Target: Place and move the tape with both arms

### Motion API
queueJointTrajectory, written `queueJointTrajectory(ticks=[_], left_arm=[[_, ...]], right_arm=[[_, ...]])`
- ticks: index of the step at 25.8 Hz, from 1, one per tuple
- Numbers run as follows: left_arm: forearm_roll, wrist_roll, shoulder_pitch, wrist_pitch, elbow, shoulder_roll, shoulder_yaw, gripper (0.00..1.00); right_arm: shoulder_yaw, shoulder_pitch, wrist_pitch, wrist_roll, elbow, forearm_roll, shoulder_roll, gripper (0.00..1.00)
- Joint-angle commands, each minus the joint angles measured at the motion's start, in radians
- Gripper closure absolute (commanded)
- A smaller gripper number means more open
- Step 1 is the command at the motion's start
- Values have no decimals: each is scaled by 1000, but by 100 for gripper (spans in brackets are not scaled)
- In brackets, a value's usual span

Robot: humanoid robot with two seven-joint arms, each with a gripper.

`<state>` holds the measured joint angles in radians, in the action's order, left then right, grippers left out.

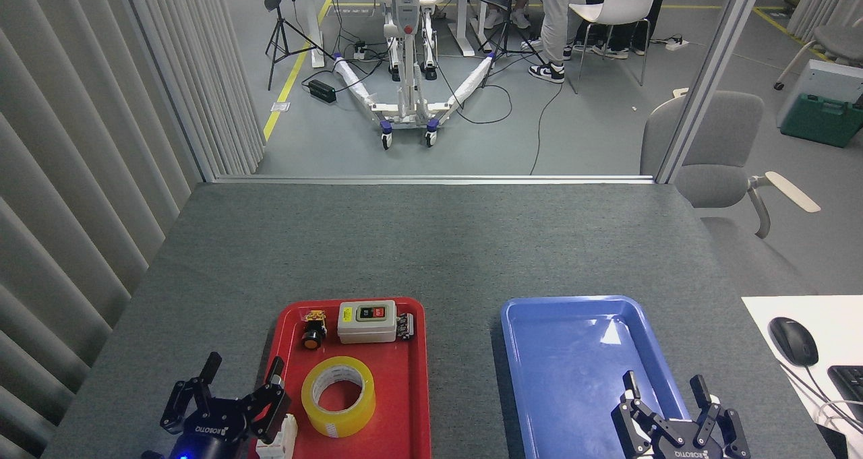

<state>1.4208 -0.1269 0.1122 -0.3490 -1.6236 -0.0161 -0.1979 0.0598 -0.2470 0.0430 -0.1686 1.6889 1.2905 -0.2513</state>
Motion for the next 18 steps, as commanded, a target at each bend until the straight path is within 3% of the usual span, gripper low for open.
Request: queueJointTrajectory(ticks=[1, 18], left_arm=[[-13, 1, 1, -2, 1, 4, 0, 0], [-10, 6, 0, 2, -10, 5, 2, 0]], right_arm=[[0, 0, 2, 0, 0, 3, 0, 0], [2, -6, 9, 1, 0, 10, 4, 0]])
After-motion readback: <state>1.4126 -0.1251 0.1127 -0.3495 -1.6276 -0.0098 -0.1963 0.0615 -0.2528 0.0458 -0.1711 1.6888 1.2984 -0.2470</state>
